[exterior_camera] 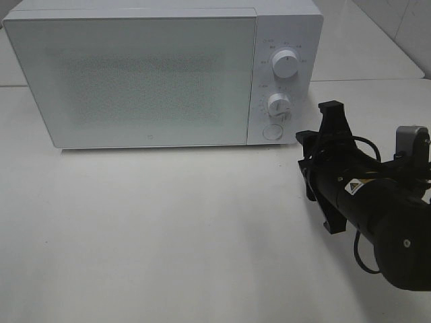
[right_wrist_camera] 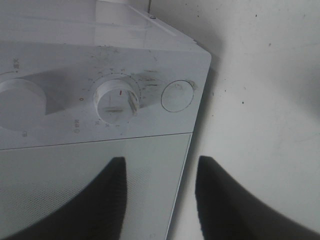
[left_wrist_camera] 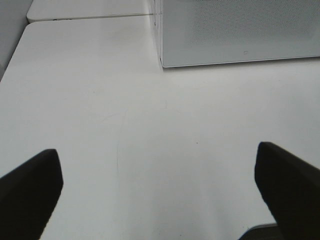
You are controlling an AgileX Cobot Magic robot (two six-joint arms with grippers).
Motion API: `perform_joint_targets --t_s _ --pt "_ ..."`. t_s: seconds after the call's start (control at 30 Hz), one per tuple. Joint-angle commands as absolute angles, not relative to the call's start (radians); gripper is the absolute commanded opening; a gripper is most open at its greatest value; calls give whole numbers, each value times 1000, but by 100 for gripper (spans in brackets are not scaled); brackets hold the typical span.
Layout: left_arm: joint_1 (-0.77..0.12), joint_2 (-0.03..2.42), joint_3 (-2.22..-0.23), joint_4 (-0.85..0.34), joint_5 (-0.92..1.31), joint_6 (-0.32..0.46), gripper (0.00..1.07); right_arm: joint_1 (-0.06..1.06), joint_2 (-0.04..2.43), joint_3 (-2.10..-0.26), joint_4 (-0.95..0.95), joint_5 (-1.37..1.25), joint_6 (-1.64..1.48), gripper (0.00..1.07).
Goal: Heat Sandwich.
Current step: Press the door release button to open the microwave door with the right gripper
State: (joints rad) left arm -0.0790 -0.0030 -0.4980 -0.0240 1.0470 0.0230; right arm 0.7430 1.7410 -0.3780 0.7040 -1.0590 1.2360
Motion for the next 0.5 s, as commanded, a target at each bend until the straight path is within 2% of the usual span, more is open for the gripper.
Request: perform_joint_targets --t_s 0.03,0.07,0.17,0.2,0.5 --pt "-77 -26 -493 -31 1037 21 102 747 1738 -386 698 -1037 1245 21" --pt "-77 -26 -493 -31 1037 21 102 747 1738 -386 698 -1037 1245 21" --pt "-77 -26 -493 -31 1037 21 102 747 1738 -386 728 -1004 1248 8" --pt "-77 -26 -493 -31 1037 21 102 747 1738 -386 743 -975 1255 0" --pt "-77 -26 -493 -31 1037 21 102 743 1738 -386 746 -953 1317 0"
